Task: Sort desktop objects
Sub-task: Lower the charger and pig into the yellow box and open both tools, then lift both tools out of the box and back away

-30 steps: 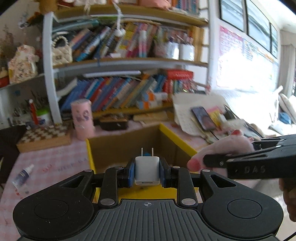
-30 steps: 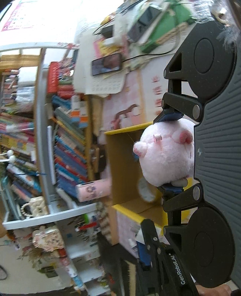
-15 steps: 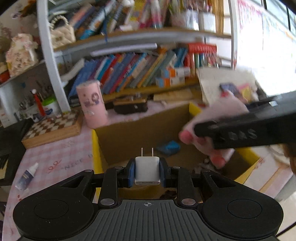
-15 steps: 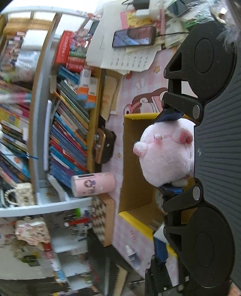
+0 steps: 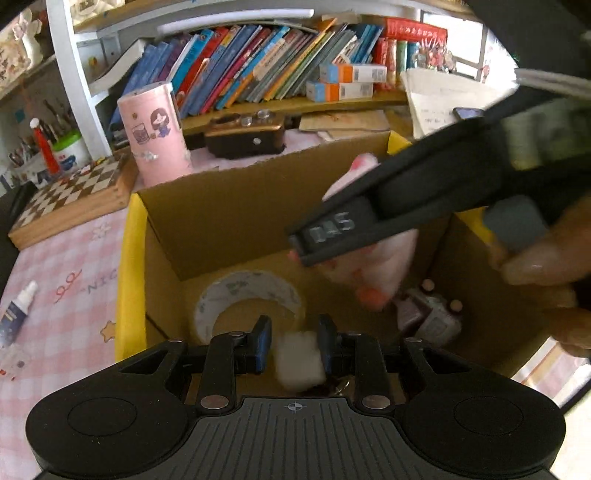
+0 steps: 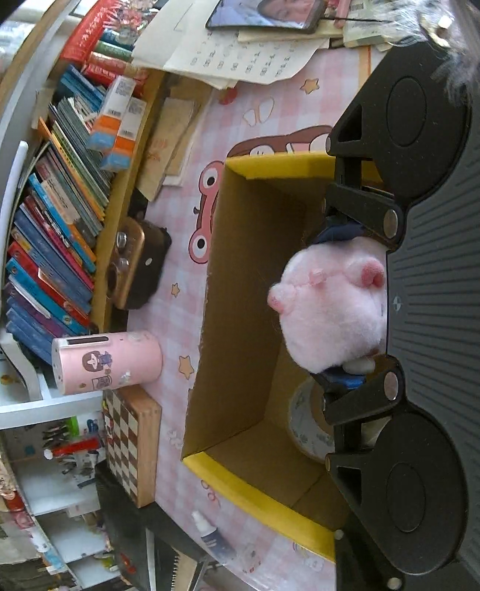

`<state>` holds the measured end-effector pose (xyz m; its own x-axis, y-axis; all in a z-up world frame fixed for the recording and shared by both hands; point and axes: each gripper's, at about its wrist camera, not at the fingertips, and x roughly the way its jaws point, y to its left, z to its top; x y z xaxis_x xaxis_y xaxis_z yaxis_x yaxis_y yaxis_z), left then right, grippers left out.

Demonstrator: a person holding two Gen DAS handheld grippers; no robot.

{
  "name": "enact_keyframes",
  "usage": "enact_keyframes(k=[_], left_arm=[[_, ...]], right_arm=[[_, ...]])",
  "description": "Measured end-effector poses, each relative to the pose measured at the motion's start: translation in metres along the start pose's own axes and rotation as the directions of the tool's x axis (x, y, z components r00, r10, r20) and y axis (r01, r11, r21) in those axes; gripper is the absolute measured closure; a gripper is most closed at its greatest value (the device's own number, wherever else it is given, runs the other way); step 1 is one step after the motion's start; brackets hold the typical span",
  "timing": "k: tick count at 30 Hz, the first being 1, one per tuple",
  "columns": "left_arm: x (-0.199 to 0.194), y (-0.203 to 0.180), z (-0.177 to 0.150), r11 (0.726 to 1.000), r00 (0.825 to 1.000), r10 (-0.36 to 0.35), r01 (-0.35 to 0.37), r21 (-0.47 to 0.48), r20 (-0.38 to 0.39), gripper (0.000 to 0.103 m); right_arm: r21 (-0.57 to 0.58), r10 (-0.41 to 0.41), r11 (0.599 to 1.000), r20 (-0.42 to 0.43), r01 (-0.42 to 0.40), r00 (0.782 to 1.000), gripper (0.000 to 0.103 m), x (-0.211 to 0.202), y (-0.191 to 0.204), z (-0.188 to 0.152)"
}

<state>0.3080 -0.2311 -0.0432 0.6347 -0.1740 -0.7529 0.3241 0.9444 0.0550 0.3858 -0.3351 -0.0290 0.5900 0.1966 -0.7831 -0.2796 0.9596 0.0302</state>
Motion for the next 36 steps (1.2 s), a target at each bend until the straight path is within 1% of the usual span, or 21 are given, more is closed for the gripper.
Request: enact_keyframes(k=[1,2,3,4,8,10,14,16,17,22,26,30,31,33,36], left_arm=[[-0.002,-0.001,0.0,1.0,1.0,0.006,-0.006,0.005,0.017,0.071],[-0.005,-0.002,0.0,1.0,0.999,0.009,-0.01,0.012,0.031,0.063],[-0.008,-0.002,0.001,1.0,0.999,0.011,-0.012,0.019,0.045,0.057],[-0.012,-0.003,0.001,1.0,0.998,0.015,-0.016,0.026,0.063,0.048],[-0.033,-0.005,0.0,0.998,0.99,0.026,-0.033,0.049,0.136,0.038],[-0.046,-0.005,-0.002,0.998,0.984,0.03,-0.04,0.053,0.176,0.035],[-0.072,-0.002,-0.009,0.997,0.973,0.047,-0.059,0.047,0.225,0.033],[-0.085,0.002,-0.014,0.997,0.968,0.055,-0.064,0.032,0.245,0.032],[-0.091,0.003,-0.017,0.997,0.965,0.061,-0.069,0.023,0.255,0.028],[-0.123,0.018,-0.04,0.992,0.949,0.122,-0.111,-0.052,0.29,0.02],[-0.139,0.032,-0.062,0.985,0.945,0.165,-0.145,-0.089,0.283,0.019],[-0.147,0.048,-0.081,0.978,0.951,0.177,-0.142,-0.15,0.254,0.018],[-0.148,0.052,-0.085,0.977,0.954,0.175,-0.138,-0.16,0.242,0.015],[-0.149,0.056,-0.093,0.978,0.96,0.17,-0.136,-0.161,0.223,0.014],[-0.152,0.058,-0.107,0.981,0.96,0.172,-0.146,-0.131,0.221,0.013]], right_arm=[[-0.002,-0.002,1.0,0.005,0.002,1.0,0.042,0.001,0.001,0.001],[-0.006,-0.001,1.0,0.017,0.001,1.0,0.04,0.0,0.002,0.002],[-0.014,0.004,1.0,0.033,-0.004,0.999,0.032,-0.002,0.002,0.003],[-0.025,0.009,1.0,0.051,-0.008,0.999,0.024,-0.006,0.004,0.004],[-0.053,0.011,0.999,0.114,-0.005,0.993,0.024,-0.027,0.006,0.007],[-0.044,0.011,0.999,0.15,-0.005,0.989,0.024,-0.043,0.005,0.005],[-0.018,0.013,1.0,0.218,-0.009,0.976,0.024,-0.074,0.005,-0.006],[-0.006,0.005,1.0,0.247,-0.004,0.969,0.024,-0.089,0.007,-0.013],[0.002,0.0,1.0,0.259,-0.001,0.966,0.024,-0.094,0.007,-0.017],[0.087,-0.047,0.996,0.306,0.021,0.951,0.023,-0.126,0.009,-0.048],[0.143,-0.105,0.988,0.303,0.063,0.947,0.023,-0.141,0.014,-0.079],[0.167,-0.158,0.979,0.29,0.112,0.944,0.023,-0.152,0.029,-0.11],[0.172,-0.17,0.977,0.287,0.123,0.943,0.023,-0.155,0.034,-0.117],[0.193,-0.193,0.971,0.27,0.144,0.943,0.023,-0.156,0.043,-0.131],[0.238,-0.219,0.957,0.225,0.164,0.95,0.024,-0.154,0.055,-0.149]])
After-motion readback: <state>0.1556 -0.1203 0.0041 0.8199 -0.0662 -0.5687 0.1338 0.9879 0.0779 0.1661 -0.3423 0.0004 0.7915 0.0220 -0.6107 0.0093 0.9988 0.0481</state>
